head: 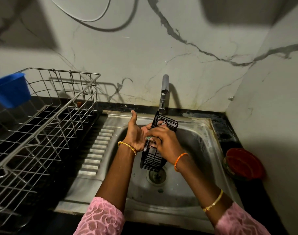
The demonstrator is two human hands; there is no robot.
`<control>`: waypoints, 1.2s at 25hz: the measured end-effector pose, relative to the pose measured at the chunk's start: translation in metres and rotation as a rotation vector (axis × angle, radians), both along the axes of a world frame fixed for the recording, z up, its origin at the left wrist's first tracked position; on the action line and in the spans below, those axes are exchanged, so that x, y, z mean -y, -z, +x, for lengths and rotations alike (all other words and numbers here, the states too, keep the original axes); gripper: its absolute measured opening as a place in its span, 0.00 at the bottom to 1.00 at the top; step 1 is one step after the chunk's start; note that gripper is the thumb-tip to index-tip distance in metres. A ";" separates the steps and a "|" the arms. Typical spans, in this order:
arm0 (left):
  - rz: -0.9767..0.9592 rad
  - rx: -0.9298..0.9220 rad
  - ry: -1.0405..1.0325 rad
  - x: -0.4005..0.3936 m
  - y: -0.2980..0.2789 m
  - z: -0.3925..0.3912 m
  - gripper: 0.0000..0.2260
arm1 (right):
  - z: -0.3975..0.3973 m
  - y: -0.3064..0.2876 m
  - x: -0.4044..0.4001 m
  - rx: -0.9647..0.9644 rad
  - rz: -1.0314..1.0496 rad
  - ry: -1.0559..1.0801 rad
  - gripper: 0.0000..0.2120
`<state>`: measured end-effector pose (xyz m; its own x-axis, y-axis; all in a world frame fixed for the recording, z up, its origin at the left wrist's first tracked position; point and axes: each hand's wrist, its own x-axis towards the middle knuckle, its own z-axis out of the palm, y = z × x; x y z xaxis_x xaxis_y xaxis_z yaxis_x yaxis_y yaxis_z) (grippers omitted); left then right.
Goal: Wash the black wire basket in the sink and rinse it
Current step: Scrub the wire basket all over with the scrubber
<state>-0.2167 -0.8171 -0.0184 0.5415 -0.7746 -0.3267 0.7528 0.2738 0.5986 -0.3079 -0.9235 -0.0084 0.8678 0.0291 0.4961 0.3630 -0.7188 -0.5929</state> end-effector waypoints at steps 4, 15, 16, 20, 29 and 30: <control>0.102 0.076 0.094 -0.002 -0.005 -0.007 0.46 | 0.040 -0.022 0.025 -0.130 0.200 0.135 0.14; 0.154 0.143 0.020 -0.008 -0.008 -0.021 0.24 | 0.045 -0.027 0.035 -0.184 0.231 0.226 0.13; 0.154 0.126 0.019 -0.009 -0.007 -0.021 0.21 | 0.054 -0.027 0.039 -0.203 0.242 0.264 0.13; 0.156 0.120 -0.018 -0.010 0.000 -0.022 0.14 | 0.062 -0.019 0.037 -0.213 0.237 0.318 0.13; 0.121 0.109 -0.028 0.004 0.008 -0.027 0.17 | 0.017 -0.016 0.025 0.003 0.168 0.254 0.17; 0.117 0.103 -0.037 0.004 0.008 -0.027 0.18 | 0.014 -0.015 0.020 0.033 0.116 0.233 0.19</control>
<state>-0.2438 -0.8216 -0.0269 0.6048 -0.7130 -0.3548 0.6760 0.2241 0.7020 -0.2939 -0.9437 0.0070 0.8274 -0.2286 0.5130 0.2163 -0.7133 -0.6667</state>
